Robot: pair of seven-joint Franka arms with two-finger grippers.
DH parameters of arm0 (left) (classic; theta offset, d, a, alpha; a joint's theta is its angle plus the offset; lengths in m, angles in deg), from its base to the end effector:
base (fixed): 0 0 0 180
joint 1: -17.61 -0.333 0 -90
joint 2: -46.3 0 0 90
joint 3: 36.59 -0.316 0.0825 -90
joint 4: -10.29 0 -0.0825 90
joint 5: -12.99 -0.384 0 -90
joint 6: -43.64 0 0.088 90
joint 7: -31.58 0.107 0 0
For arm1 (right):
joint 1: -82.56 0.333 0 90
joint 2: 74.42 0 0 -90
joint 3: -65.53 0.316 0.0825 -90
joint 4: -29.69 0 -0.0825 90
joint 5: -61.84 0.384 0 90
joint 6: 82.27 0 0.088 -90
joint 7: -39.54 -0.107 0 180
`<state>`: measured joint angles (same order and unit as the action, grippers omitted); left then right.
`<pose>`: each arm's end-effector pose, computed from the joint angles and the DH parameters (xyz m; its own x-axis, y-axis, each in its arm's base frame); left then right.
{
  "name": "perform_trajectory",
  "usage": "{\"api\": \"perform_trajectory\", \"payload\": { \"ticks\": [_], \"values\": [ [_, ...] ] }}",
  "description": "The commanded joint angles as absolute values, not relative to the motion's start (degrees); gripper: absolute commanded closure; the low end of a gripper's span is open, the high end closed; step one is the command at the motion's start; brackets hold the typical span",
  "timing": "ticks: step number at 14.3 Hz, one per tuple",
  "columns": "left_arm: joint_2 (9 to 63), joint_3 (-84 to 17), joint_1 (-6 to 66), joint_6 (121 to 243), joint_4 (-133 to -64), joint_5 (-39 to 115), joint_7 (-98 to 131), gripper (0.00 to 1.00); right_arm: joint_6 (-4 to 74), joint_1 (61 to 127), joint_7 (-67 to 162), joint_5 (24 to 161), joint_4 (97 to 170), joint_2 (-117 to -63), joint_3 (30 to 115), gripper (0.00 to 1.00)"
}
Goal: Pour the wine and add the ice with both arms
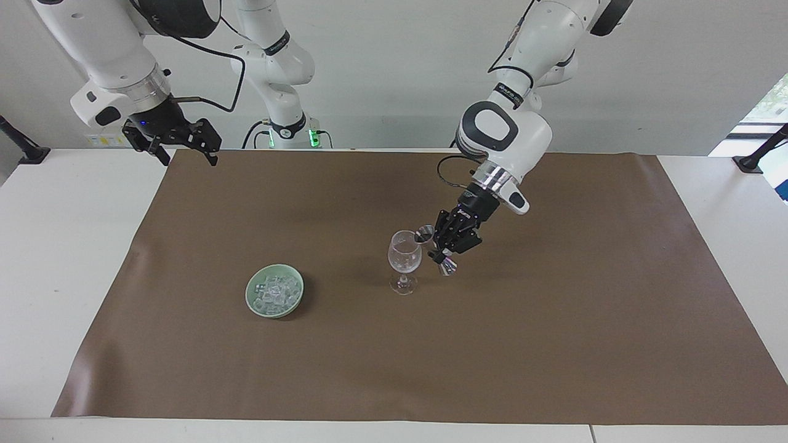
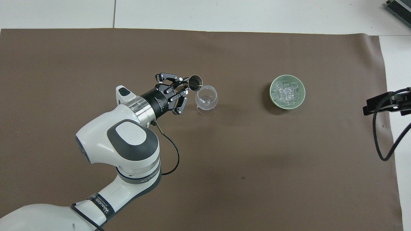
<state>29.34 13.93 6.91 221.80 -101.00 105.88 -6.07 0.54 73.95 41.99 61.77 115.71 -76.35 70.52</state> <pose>0.5344 -0.2929 0.4086 0.1278 0.6824 -0.7197 0.8135 0.3430 0.4697 0.5508 -0.0359 0.6278 0.9958 -0.0201 -0.0893 -0.0207 -0.9998 -0.0055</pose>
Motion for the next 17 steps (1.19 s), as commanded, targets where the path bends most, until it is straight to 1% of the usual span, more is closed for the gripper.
{"api": "perform_trajectory", "payload": {
  "ticks": [1, 9, 17],
  "values": [
    [27.32, 14.03, 8.63, 225.39, -98.53, 104.40, -5.16, 1.00, 0.70, 73.77, 43.14, 63.16, 116.35, -75.65, 70.37, 0.00],
    [25.38, 14.74, 9.87, 231.10, -97.56, 98.68, -4.89, 1.00, 0.70, 73.77, 43.14, 63.16, 116.26, -75.65, 70.37, 0.00],
    [24.94, 14.83, 10.49, 233.22, -97.64, 94.73, -4.19, 1.00, 0.70, 73.77, 43.14, 63.16, 116.35, -75.65, 70.37, 0.00]
  ]
}}
